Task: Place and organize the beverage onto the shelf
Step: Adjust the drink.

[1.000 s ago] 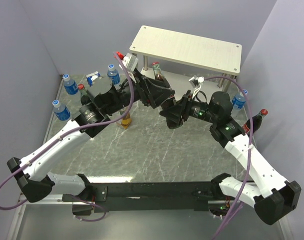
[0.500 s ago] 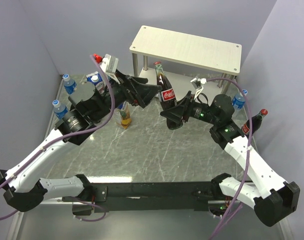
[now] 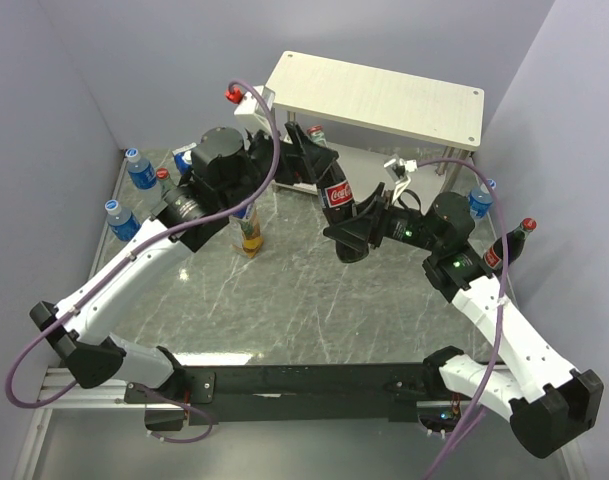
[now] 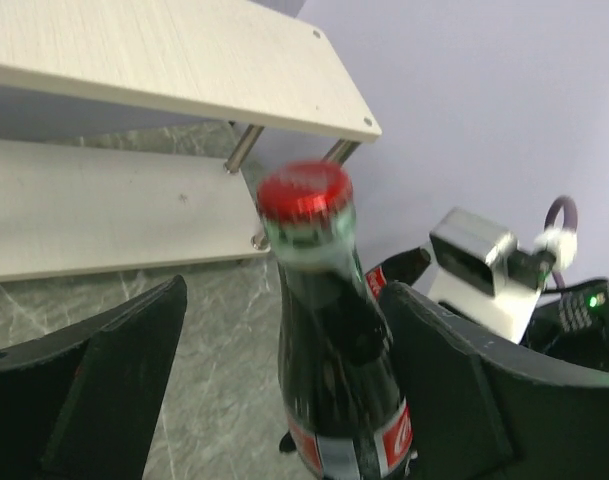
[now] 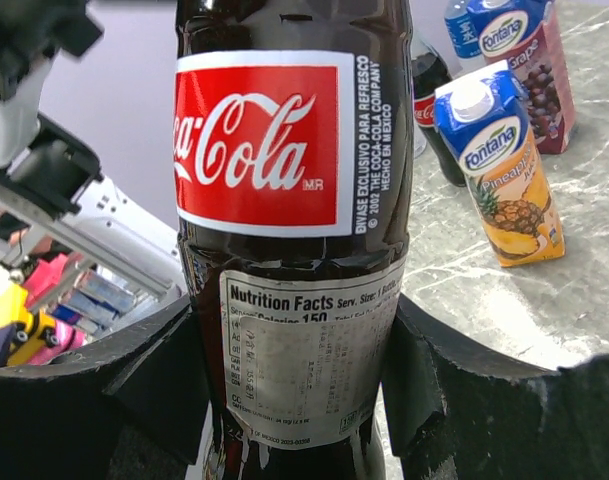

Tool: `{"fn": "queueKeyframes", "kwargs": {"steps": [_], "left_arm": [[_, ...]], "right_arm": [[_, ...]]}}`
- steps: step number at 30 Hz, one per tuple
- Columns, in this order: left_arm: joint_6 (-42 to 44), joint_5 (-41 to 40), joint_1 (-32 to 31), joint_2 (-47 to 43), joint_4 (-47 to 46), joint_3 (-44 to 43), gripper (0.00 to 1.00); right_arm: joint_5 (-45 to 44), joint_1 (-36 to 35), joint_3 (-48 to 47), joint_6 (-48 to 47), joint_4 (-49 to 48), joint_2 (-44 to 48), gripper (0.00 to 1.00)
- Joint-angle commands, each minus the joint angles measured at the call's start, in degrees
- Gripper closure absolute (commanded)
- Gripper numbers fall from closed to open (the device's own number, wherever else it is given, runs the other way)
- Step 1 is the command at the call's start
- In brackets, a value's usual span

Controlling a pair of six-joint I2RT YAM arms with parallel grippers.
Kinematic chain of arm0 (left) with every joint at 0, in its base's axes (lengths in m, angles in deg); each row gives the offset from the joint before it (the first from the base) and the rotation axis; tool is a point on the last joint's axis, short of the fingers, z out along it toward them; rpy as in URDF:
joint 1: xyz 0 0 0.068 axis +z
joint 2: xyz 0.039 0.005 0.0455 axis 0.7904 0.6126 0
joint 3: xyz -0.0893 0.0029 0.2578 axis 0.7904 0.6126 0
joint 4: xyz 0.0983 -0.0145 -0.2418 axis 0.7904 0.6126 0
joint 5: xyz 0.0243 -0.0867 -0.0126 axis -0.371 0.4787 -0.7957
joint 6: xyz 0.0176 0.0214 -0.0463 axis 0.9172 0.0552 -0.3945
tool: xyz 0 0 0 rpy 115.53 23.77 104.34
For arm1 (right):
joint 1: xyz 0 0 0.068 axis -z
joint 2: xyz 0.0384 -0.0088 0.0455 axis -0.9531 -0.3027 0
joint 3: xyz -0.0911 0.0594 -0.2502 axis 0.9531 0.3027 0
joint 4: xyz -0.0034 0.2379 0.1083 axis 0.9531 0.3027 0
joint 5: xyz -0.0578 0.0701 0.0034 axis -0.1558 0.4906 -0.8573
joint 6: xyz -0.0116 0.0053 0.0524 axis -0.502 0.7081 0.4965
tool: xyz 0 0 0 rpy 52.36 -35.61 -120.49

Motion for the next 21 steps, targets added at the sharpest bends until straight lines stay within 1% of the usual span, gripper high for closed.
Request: {"fn": "queueKeyframes", "kwargs": {"steps": [1, 6, 9, 10, 12, 13, 14, 16, 18, 19, 21], "left_arm": [[-0.74, 1.37, 0.79, 1.17, -0.97, -4.84, 0.16], [-0.83, 3.48, 1.14, 2.67, -1.32, -6.95, 0.25], [-0.92, 5.15, 1.23, 3.37, -1.32, -7.75, 0.37], [-0.92, 5.59, 1.31, 3.54, -1.32, -7.84, 0.48], [-0.92, 6.9, 1.32, 3.9, -1.41, -8.01, 0.61], [-0.92, 7.43, 1.32, 3.81, -1.5, -8.01, 0.73], [-0.83, 7.7, 1.32, 3.72, -1.76, -7.84, 0.79], [-0.92, 8.32, 1.32, 3.46, -2.2, -7.57, 1.0], [-0.57, 9.1, 1.32, 2.67, -3.95, -6.43, 1.0], [-0.57, 9.98, 1.32, 1.97, -4.66, -5.47, 1.0], [-0.65, 10.95, 1.4, 1.44, -6.32, -4.68, 1.0]], "right_arm": [[1.62, -0.29, -1.69, -2.35, -11.94, 3.69, 1.0], [1.27, -0.64, -1.69, -5.77, -10.09, 3.87, 1.0], [0.92, -0.73, -1.69, -6.66, -9.65, 3.78, 1.0], [0.83, -0.73, -1.69, -6.83, -9.65, 3.69, 1.0], [0.66, -0.73, -1.78, -7.27, -9.21, 3.69, 1.0], [0.39, -0.73, -1.87, -7.45, -9.04, 3.52, 1.0], [0.39, -0.82, -1.95, -7.71, -8.69, 3.52, 1.0], [-0.13, -0.73, -2.22, -8.77, -7.98, 3.25, 1.0], [-0.49, -0.73, -2.48, -10.25, -6.4, 3.08, 1.0], [-1.1, -0.73, -2.66, -10.7, -5.44, 2.99, 0.95], [-1.19, -0.73, -2.92, -11.75, -4.82, 2.47, 0.89]]}}
